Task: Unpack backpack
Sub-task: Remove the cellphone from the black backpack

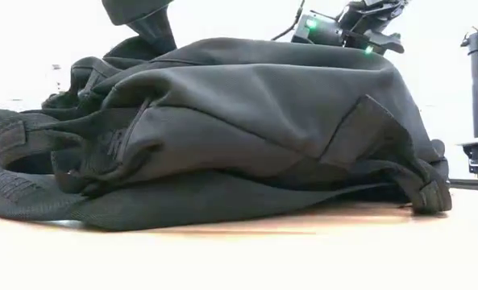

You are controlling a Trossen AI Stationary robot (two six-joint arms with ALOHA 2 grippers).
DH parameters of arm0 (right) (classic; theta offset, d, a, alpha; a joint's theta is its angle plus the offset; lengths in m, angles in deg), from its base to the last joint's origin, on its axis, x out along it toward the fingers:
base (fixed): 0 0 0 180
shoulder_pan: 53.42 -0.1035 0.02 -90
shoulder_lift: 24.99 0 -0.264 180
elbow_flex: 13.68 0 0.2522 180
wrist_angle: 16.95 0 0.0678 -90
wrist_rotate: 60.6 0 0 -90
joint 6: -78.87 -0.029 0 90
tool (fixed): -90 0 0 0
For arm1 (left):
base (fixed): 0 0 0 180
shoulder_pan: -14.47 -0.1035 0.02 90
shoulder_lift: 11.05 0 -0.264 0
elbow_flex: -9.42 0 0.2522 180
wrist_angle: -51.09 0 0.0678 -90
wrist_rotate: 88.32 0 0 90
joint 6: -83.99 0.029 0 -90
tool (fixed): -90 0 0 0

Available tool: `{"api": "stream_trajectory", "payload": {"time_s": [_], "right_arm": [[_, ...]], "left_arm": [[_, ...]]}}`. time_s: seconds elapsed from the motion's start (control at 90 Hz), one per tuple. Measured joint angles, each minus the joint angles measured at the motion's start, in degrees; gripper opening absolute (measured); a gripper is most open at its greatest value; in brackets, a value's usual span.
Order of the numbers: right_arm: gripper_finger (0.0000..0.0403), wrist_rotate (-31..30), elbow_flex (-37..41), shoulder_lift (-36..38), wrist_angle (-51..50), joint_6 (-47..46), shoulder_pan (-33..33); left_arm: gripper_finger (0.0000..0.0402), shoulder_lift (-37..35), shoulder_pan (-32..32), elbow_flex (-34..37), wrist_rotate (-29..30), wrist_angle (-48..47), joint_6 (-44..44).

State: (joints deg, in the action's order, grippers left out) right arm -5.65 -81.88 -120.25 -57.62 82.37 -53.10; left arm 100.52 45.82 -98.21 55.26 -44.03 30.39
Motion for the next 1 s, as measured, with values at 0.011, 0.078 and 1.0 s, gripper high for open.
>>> {"api": "stream_trajectory", "payload": {"time_s": [0.011, 0.078, 1.0], "right_arm": [[0.0013, 0.0, 0.0, 0.0, 0.0, 0.0, 0.0], [0.0016, 0.1, 0.0, 0.0, 0.0, -0.3, 0.0], [0.0012, 16.2, -22.2, 2.3, -28.1, -12.4, -19.8]], "left_arm": [[0.0008, 0.0, 0.0, 0.0, 0.0, 0.0, 0.0], [0.0008, 0.0, 0.0, 0.0, 0.0, 0.0, 0.0], [0.0008, 0.0, -1.0, 0.0, -0.3, -7.0, -5.6]]}}
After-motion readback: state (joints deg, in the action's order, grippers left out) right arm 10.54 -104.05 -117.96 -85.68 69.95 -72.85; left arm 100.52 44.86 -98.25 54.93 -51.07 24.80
